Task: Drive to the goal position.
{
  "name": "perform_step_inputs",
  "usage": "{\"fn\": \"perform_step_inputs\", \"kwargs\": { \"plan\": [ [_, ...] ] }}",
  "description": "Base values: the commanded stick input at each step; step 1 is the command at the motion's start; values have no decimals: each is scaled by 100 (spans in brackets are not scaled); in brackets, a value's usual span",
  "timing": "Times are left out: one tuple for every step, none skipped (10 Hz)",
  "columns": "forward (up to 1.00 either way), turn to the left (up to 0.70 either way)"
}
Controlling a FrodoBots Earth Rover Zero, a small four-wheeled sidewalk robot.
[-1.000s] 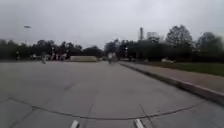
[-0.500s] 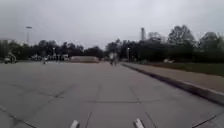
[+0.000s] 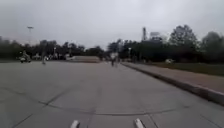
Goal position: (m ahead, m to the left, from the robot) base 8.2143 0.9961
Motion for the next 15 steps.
{"fn": "perform_step_inputs", "kwargs": {
  "plan": [
    [70, -5],
    [70, -5],
    [70, -5],
    [70, -5],
    [70, -5],
    [70, -5],
    [70, -9],
    [70, -19],
    [70, -33],
    [70, -35],
    [70, -35],
    [70, -35],
    [70, -35],
    [70, -35],
    [70, -9]
  ]
}}
